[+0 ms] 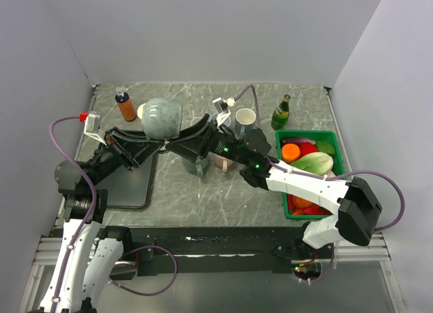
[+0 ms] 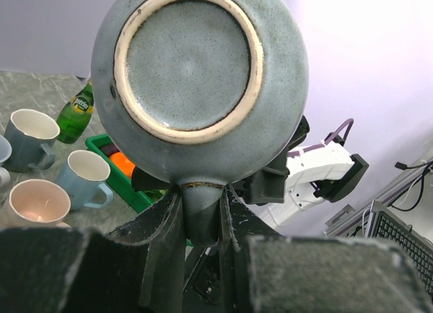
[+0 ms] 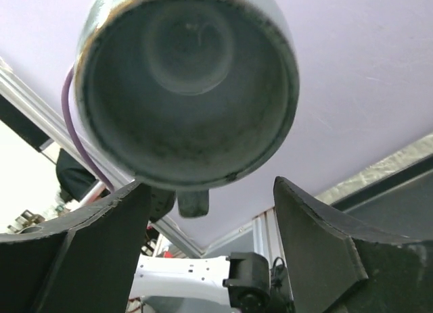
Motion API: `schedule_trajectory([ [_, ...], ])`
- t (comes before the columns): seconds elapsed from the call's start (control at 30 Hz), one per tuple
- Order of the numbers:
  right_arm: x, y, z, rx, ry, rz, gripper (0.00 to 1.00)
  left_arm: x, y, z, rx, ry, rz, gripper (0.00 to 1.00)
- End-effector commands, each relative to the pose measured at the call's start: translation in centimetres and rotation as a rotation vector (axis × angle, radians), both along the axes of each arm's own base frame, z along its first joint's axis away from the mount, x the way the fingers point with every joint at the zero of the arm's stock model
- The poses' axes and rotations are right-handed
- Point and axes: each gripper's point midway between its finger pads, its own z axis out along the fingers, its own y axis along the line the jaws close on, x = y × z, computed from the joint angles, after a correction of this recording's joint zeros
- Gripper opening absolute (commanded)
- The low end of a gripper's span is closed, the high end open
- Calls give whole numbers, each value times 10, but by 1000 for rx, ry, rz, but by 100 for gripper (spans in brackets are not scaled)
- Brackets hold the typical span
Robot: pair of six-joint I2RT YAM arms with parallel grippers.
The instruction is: Turn the mug right side up
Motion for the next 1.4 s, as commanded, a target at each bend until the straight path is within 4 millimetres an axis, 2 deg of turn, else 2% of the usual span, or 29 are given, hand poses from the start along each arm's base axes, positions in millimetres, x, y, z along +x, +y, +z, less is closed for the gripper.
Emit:
schedule_trajectory([
  [0.0,-6,3,34,96,-57,36,74,-24,0,35,-17,-220,-11,1],
  [0.13,-6,8,32,93,-44,57,57,-26,1,34,-27,-229,-9,1],
  [0.3,-7,10,30,100,-42,72,44,-28,0,33,-31,-230,-19,1],
  [0.33,-7,10,29,101,-49,75,33,-28,0,33,-31,-230,-19,1],
  [0.4,-10,9,31,112,-60,86,21,-27,0,32,-32,-226,-21,1],
  [0.43,-10,9,30,108,-61,88,10,-27,0,31,-32,-221,-22,1],
  [0.5,-12,9,29,107,-65,94,0,-27,0,30,-28,-221,-17,1],
  [0.9,-6,2,25,78,-76,20,0,-20,1,23,70,-228,34,2],
  [0.93,-6,-2,29,80,-83,6,0,-20,1,24,77,-221,37,9],
  [1.1,-11,-11,33,81,-127,-12,0,-23,2,29,94,-251,47,18],
  [1.13,-14,-13,34,82,-136,-9,0,-24,1,29,95,-262,41,23],
  [1.3,-21,-14,35,80,-159,24,0,-25,1,29,98,-259,34,26],
  [1.37,-24,-13,33,76,-162,39,0,-28,0,29,113,-274,21,21],
])
